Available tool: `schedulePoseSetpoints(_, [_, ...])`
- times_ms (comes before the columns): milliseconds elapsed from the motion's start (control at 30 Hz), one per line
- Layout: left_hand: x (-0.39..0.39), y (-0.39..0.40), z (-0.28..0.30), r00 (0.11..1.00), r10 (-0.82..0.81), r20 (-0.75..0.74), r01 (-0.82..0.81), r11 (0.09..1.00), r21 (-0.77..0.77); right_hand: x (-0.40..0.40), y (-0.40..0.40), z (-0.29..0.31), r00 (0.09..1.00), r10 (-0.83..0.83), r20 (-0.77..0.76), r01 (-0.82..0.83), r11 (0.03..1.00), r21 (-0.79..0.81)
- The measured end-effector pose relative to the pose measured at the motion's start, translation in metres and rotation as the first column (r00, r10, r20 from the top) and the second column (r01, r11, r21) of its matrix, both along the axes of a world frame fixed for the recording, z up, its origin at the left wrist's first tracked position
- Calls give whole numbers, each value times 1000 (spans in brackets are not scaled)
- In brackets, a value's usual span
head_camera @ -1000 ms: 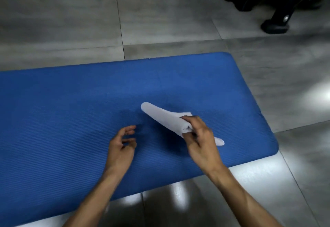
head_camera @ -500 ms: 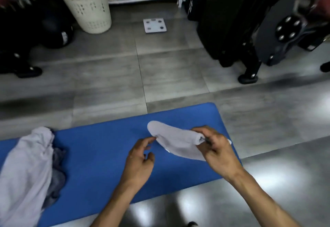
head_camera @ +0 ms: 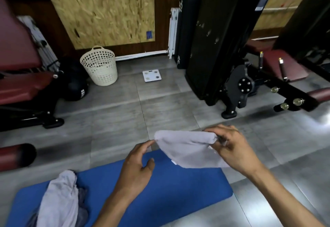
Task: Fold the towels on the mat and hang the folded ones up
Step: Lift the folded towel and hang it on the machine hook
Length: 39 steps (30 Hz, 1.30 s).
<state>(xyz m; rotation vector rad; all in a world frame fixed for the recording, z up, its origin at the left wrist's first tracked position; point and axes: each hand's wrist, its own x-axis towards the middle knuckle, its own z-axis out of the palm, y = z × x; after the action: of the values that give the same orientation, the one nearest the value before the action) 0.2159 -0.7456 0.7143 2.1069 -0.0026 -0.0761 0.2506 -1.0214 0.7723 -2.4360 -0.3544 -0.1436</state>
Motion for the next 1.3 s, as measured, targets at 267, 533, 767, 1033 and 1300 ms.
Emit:
schedulePoseSetpoints(267, [31, -11, 41, 993, -116, -14, 117, 992, 54, -10, -5, 42, 960, -279, 2, 276, 949, -154])
schedulePoseSetpoints(533, [138, -60, 40, 985, -171, -16, 172, 976, 134, 67, -53, 11, 918, -333, -214, 350, 936, 45])
schedulePoseSetpoints(767, [233, -92, 26, 980, -195, -47, 200, 941, 273, 173, -83, 1, 922, -229, -312, 326, 895, 305])
schedulePoseSetpoints(1033, [376, -83, 11, 989, -103, -109, 120, 980, 158, 325, -72, 15, 941, -247, -230, 306, 913, 270])
schedulePoseSetpoints(1300, [589, -31, -6, 984, -148, -94, 158, 982, 102, 516, -23, 28, 940, -287, -185, 332, 894, 300])
